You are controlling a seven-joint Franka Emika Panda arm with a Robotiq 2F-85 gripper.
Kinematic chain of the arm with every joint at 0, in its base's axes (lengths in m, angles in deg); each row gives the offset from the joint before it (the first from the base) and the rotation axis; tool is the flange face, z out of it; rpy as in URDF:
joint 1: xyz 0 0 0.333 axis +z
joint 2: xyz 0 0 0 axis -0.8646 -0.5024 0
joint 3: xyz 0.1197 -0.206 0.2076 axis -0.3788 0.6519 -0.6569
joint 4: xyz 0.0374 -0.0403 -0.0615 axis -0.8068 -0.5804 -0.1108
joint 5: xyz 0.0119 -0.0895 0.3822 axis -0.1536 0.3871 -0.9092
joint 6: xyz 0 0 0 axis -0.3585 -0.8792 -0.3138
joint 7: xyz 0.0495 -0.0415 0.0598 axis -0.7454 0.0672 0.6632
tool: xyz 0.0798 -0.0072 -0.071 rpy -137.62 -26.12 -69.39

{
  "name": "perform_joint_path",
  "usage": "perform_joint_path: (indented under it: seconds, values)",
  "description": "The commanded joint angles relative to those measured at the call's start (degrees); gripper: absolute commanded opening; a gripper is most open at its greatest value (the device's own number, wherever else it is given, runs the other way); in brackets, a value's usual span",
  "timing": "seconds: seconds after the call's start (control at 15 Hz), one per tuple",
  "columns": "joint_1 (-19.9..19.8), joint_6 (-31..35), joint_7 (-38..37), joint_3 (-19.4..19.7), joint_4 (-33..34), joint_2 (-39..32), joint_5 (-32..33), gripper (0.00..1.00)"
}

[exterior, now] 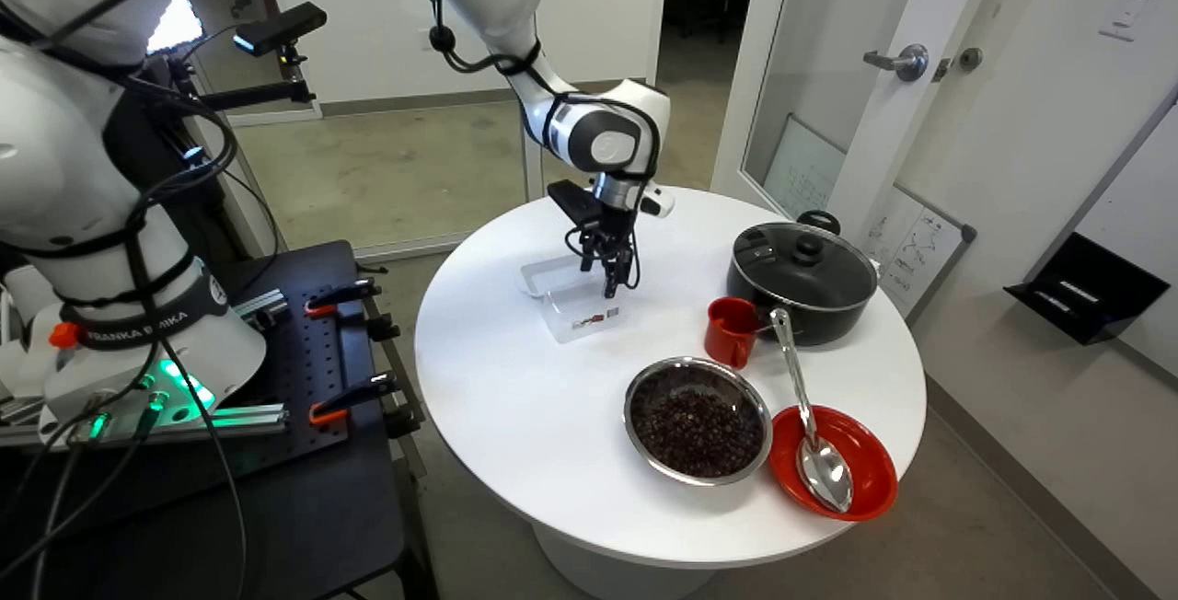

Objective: Remove the upside down clear bowl from the white lid

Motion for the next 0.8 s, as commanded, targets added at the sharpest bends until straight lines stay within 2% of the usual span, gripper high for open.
perform_joint_path:
  seconds: [0.0, 0.13, 0.2, 0.33, 0.53, 0.67, 0.73]
  values:
    - [5.8, -2.7, -5.0, 3.8, -5.7, 9.7, 6.0, 1.0]
    - [7.8, -5.8, -7.0, 4.3, -7.5, 14.4, 9.6, 1.0]
    - [7.6, -7.1, -6.9, 3.2, -8.2, 16.8, 9.3, 1.0]
    - [5.7, -9.8, -5.2, -0.1, -8.7, 21.1, 4.6, 1.0]
    - [4.5, -11.3, -5.2, -2.8, -9.0, 25.6, -0.8, 1.0]
    - [4.7, -10.5, -7.6, -3.5, -8.9, 26.7, -2.7, 1.0]
    - [4.7, -10.7, -6.1, -3.0, -7.2, 24.5, -0.4, 1.0]
